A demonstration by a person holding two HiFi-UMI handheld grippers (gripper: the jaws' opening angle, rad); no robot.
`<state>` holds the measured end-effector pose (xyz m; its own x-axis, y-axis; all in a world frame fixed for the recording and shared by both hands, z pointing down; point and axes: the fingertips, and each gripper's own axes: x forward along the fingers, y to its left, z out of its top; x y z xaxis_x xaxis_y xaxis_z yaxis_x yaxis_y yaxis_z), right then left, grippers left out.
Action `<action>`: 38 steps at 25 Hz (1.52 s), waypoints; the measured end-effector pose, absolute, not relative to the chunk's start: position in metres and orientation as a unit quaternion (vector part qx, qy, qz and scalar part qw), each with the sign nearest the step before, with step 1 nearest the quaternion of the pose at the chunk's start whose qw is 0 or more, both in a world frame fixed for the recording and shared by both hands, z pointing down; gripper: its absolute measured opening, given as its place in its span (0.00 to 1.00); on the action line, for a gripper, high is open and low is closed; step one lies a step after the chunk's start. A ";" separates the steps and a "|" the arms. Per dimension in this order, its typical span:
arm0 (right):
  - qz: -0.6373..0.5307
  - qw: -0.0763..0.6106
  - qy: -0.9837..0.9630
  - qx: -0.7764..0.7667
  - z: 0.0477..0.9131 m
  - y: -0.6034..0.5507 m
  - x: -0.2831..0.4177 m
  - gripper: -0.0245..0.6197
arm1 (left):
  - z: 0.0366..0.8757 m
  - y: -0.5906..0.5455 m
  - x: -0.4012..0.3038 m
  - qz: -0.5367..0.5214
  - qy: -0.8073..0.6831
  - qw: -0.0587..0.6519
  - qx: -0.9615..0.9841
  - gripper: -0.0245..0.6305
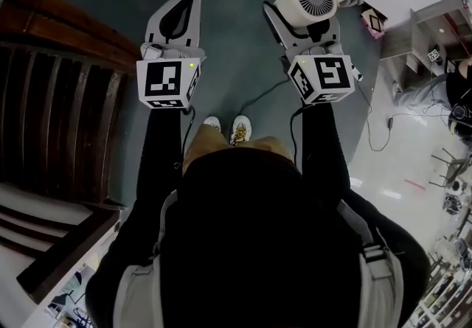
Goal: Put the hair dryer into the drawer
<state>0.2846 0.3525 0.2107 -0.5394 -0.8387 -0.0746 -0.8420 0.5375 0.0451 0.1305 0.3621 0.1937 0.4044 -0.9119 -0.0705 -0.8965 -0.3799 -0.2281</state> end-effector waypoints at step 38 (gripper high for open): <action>0.041 -0.049 0.897 -0.437 0.228 0.126 0.161 0.58 | 0.211 0.117 0.035 -0.040 0.526 0.096 -0.844 0.06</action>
